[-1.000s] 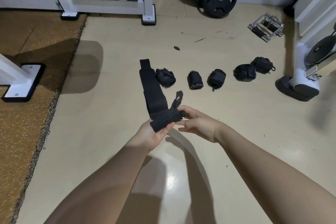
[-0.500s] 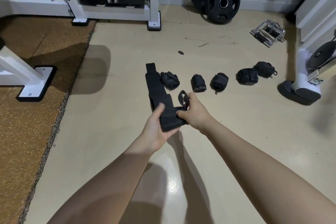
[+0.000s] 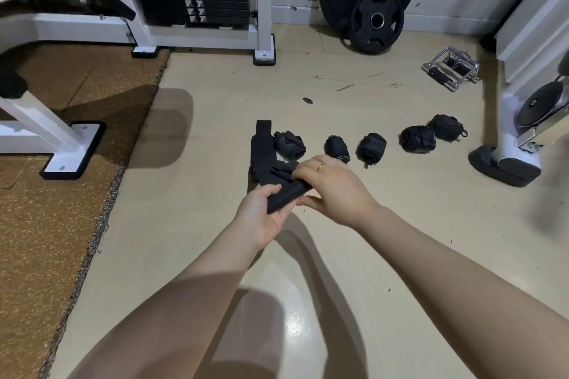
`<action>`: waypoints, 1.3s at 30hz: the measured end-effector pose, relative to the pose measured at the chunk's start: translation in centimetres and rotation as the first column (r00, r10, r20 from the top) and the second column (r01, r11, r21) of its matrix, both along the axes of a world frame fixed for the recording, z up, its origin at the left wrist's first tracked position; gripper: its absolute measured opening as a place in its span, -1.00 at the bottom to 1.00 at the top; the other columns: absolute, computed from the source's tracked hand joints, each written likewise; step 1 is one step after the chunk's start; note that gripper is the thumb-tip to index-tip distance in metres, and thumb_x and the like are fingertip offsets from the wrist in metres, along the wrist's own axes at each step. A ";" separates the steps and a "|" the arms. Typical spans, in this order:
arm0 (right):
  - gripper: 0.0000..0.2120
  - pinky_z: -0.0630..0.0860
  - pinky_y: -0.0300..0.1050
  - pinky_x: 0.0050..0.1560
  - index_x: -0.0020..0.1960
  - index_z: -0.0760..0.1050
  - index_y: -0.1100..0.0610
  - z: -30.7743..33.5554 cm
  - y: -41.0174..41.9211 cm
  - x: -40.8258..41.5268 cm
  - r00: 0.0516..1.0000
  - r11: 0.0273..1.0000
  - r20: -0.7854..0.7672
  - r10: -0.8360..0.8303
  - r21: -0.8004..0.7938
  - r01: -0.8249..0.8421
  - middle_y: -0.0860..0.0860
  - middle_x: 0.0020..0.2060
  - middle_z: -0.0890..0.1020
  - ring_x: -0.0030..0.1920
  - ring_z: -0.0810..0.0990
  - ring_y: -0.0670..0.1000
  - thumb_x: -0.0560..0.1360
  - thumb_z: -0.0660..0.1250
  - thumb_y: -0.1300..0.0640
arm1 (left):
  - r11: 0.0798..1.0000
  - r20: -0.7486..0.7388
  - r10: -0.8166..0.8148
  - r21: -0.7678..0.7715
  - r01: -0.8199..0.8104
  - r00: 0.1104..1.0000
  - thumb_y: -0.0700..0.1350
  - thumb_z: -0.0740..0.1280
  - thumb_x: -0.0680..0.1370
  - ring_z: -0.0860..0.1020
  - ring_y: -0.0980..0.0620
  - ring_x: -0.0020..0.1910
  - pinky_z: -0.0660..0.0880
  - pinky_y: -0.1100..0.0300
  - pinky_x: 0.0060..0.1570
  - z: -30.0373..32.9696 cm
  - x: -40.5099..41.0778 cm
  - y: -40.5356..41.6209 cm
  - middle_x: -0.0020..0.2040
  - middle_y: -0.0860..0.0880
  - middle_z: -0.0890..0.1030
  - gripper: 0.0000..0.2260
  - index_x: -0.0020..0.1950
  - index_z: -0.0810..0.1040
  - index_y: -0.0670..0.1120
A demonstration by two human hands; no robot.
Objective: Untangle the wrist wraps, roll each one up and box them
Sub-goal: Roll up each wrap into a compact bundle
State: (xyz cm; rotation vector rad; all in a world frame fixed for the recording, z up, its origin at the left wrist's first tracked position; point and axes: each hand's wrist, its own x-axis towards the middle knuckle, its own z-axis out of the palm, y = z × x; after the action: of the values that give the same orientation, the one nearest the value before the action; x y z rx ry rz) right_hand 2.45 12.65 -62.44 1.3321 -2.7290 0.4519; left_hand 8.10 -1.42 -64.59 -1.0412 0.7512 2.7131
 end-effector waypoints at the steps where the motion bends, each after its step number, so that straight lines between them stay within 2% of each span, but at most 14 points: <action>1: -0.75 0.42 -0.12 -0.09 -0.04 0.55 0.21 0.5 0.0 -0.2 1.000 1.000 0.028 0.013 0.009 -0.013 0.03 -0.20 0.60 -0.11 0.56 0.16 0.40 0.48 0.07 | 1.000 -0.005 -0.010 -0.015 0.010 1.000 -0.33 0.14 0.59 0.60 -0.18 -0.01 0.62 0.01 -0.14 0.0 0.1 0.0 0.18 -0.28 0.56 -0.66 0.37 0.37 -0.27; 4: -0.82 0.21 -0.33 -0.24 0.00 0.52 0.22 1.4 0.0 -0.2 0.967 1.000 0.253 -0.001 0.006 0.000 -0.03 -0.25 0.46 -0.18 0.40 0.05 0.49 0.39 0.13 | 0.998 -0.007 -0.055 -0.013 0.055 0.998 -0.33 0.12 0.57 0.55 -0.21 0.05 0.55 -0.11 -0.07 0.4 0.6 -0.3 0.30 -0.33 0.49 -0.62 0.40 0.33 -0.31; 10: -0.92 0.32 -0.32 -0.29 -0.14 0.51 0.05 2.8 0.1 0.2 0.778 0.990 0.627 -0.040 -0.082 0.117 -0.06 -0.31 0.52 -0.33 0.41 -0.18 0.48 0.38 0.19 | 0.991 -0.034 -0.002 0.133 0.006 0.999 -0.35 0.10 0.33 0.56 -0.31 0.09 0.54 -0.18 -0.08 1.1 1.4 -0.6 0.11 -0.32 0.58 -0.59 0.15 0.48 -0.31; 14: -0.86 0.37 -0.12 -0.17 -0.20 0.47 0.00 2.6 0.2 0.6 0.664 0.981 0.744 -0.079 -0.062 0.185 -0.04 -0.28 0.52 -0.24 0.45 -0.06 0.51 0.36 0.16 | 0.996 0.014 -0.088 0.024 0.088 0.996 -0.29 0.08 0.50 0.58 -0.22 0.01 0.53 -0.09 -0.08 0.7 1.4 -0.3 0.02 -0.25 0.62 -0.67 0.18 0.51 -0.24; 19: -0.79 0.37 -0.14 -0.17 -0.06 0.37 0.12 1.3 -0.3 1.0 0.545 0.836 0.804 -0.236 -0.118 0.536 -0.04 -0.21 0.49 -0.17 0.46 -0.03 0.50 0.37 0.05 | 0.995 -0.080 -0.096 -0.028 0.094 0.992 -0.31 0.04 0.60 0.62 -0.22 0.02 0.59 -0.07 -0.10 0.9 0.9 0.4 0.14 -0.25 0.62 -0.68 0.23 0.50 -0.15; 22: -0.72 0.38 -0.13 -0.19 -0.12 0.35 0.12 1.2 -0.8 0.9 0.555 0.794 0.722 -0.412 -0.015 0.608 -0.02 -0.19 0.50 -0.15 0.47 0.00 0.44 0.42 0.01 | 0.998 -0.092 -0.052 -0.036 0.049 0.994 -0.31 0.00 0.57 0.60 -0.22 0.04 0.55 -0.10 -0.04 0.9 1.0 0.7 0.12 -0.24 0.61 -0.62 0.22 0.51 -0.14; 24: -0.68 0.36 -0.12 -0.16 -0.21 0.33 0.08 1.1 -0.8 0.7 0.616 0.808 0.593 -0.519 0.104 0.580 0.03 -0.13 0.49 -0.10 0.45 0.03 0.40 0.44 -0.04 | 0.997 -0.103 -0.065 -0.049 0.061 0.993 -0.16 0.02 0.58 0.59 -0.18 0.05 0.51 -0.07 0.05 1.0 1.0 0.3 0.12 -0.20 0.62 -0.64 0.25 0.51 -0.13; 27: -0.66 0.36 -0.09 -0.16 -0.20 0.31 0.11 1.3 -1.1 0.8 0.601 0.787 0.674 -0.429 -0.047 0.615 0.05 -0.13 0.46 -0.11 0.42 0.04 0.38 0.48 0.04 | 0.974 -0.124 -0.182 -0.156 0.162 0.975 0.06 0.13 0.63 0.62 -0.12 0.02 0.50 -0.05 0.12 1.3 0.7 -0.3 0.07 -0.13 0.67 -0.66 0.23 0.54 -0.09; 28: -0.66 0.39 -0.07 -0.12 -0.13 0.31 0.11 1.4 -1.4 0.8 0.608 0.783 0.682 -0.406 -0.084 0.617 0.05 -0.10 0.45 -0.09 0.43 0.05 0.38 0.48 0.07 | 0.966 -0.124 -0.195 -0.198 0.169 0.973 0.00 0.17 0.63 0.63 -0.11 0.01 0.51 -0.07 0.12 1.2 0.6 -0.2 0.07 -0.13 0.66 -0.71 0.25 0.52 -0.09; 30: -0.70 0.41 -0.03 0.01 0.02 0.36 0.08 1.4 -2.2 0.9 0.744 0.839 0.503 -0.439 -0.065 0.540 0.05 0.02 0.43 0.04 0.42 0.07 0.41 0.45 0.10 | 0.960 -0.107 -0.150 -0.255 0.119 0.983 -0.17 0.17 0.63 0.61 -0.12 0.01 0.53 -0.09 0.11 0.7 0.2 0.3 0.12 -0.16 0.63 -0.75 0.30 0.47 -0.09; 33: -0.84 0.48 0.02 -0.08 -0.01 0.60 0.09 1.3 -2.8 1.3 0.977 0.973 0.036 -0.209 -0.090 0.212 0.08 -0.06 0.54 -0.07 0.51 0.17 0.44 0.31 0.17 | 0.969 -0.106 -0.045 -0.248 0.018 0.993 -0.34 0.11 0.59 0.59 -0.13 -0.04 0.51 -0.05 0.04 0.9 -0.4 0.2 0.08 -0.17 0.60 -0.70 0.16 0.51 -0.04; 35: -0.76 0.48 -0.01 -0.11 -0.04 0.65 0.10 1.3 -2.1 1.4 0.999 0.998 0.021 -0.028 -0.061 0.029 0.06 -0.13 0.59 -0.14 0.56 0.18 0.45 0.24 0.08 | 0.972 -0.082 0.005 -0.235 -0.024 0.997 -0.40 0.08 0.55 0.57 -0.13 -0.10 0.51 -0.01 -0.05 1.1 -0.6 -0.2 0.03 -0.15 0.59 -0.65 0.07 0.51 -0.01; 37: -0.70 0.47 0.03 0.01 0.03 0.63 0.11 1.4 -1.5 1.3 0.997 0.997 0.031 0.067 0.029 -0.068 0.05 -0.07 0.61 -0.04 0.58 0.17 0.41 0.31 -0.02 | 0.981 -0.045 0.037 -0.189 -0.044 0.998 -0.41 0.06 0.52 0.56 -0.13 -0.14 0.51 0.01 -0.09 1.1 -0.7 -0.5 0.00 -0.16 0.57 -0.62 0.08 0.50 -0.02; 39: -0.73 0.49 0.05 0.04 0.03 0.59 0.14 1.6 -1.5 1.2 0.996 0.991 -0.002 0.091 0.102 -0.091 0.04 -0.10 0.63 -0.04 0.59 0.16 0.36 0.43 0.07 | 0.989 -0.014 0.050 -0.135 -0.052 0.999 -0.43 0.03 0.49 0.53 -0.13 -0.19 0.53 0.04 -0.17 0.9 -0.7 -0.6 -0.06 -0.17 0.54 -0.61 0.15 0.46 -0.08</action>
State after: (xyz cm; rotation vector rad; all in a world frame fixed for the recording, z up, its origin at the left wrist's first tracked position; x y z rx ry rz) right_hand 3.62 11.12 -60.82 1.4842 -2.7285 0.3181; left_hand 7.44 -1.97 -63.74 -1.0896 0.9350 2.7447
